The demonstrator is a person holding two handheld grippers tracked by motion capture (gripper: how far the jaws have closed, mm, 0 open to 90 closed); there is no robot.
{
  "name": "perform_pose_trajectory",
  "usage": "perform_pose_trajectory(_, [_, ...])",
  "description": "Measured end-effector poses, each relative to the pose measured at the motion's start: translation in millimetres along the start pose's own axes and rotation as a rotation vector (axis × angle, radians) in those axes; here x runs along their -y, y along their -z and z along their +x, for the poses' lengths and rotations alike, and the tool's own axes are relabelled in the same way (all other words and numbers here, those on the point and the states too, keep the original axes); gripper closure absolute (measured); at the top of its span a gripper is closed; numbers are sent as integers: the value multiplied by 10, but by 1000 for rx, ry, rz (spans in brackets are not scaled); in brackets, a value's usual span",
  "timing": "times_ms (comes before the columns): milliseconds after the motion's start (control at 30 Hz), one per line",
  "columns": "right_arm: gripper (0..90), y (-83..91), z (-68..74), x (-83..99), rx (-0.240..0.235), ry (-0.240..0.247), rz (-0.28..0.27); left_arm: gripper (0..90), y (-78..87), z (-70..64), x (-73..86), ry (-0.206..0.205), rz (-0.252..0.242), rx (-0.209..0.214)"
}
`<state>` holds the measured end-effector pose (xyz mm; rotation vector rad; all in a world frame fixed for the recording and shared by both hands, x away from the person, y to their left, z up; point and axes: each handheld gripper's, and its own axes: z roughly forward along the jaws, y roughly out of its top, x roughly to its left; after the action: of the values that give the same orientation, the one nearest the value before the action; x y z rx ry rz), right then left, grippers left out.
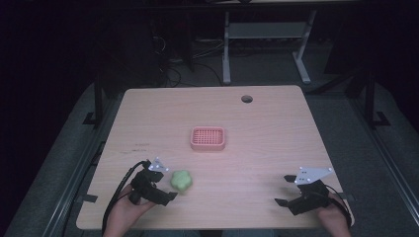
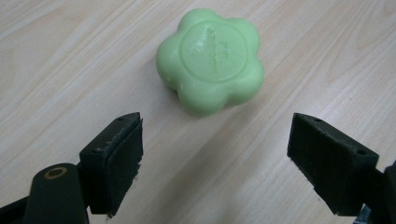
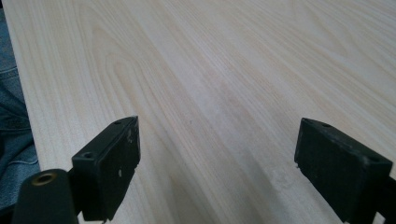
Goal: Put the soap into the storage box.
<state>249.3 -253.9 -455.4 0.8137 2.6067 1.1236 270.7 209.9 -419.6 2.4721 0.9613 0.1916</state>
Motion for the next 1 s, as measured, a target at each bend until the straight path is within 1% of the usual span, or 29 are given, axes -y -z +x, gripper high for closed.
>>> perform_pose_trajectory(167, [138,5,-4,2,3,0,-4,183,-40,-23,-97,-14,19,-1])
perform_pose_trajectory(233, [138,6,-6,3,2,0,-6,183,-53,-30,-115,-8,22,0])
perform_pose_trajectory(267, [138,6,-6,4,2,0,-7,184,-75,-33,-151,-18,34,-5])
perform_pose_trajectory(433, [138,2,3,1,-2,-1,-6,184,-114,-39,-224,-19,50,-12])
perform_pose_trajectory(500, [138,2,3,1,-3,1,-5,184,-123,-39,-249,-9,50,-12])
perform_pose_trajectory(700, [138,2,4,1,-4,-2,-7,184,-143,-40,-319,-12,63,-19])
perform_pose_trajectory(733, [138,1,3,2,-4,0,-7,184,-154,-43,-348,-15,76,-24])
perform_pose_trajectory(767, [138,1,3,2,-4,0,-7,183,-154,-43,-348,-15,76,-24])
perform_pose_trajectory(800, [138,1,4,2,-4,-2,-7,184,-167,-40,-377,-25,85,-31])
perform_pose_trajectory(833, [138,1,5,1,-5,-2,-7,184,-176,-48,-387,-15,86,-32])
perform_pose_trajectory(900, [138,0,4,1,-4,1,-7,184,-190,-45,-414,-23,95,-32])
perform_pose_trajectory(933, [138,1,6,0,-5,0,-5,184,-203,-52,-422,-13,95,-31])
perform_pose_trajectory(1000, [138,0,6,0,-5,3,-6,184,-214,-52,-432,-10,101,-30])
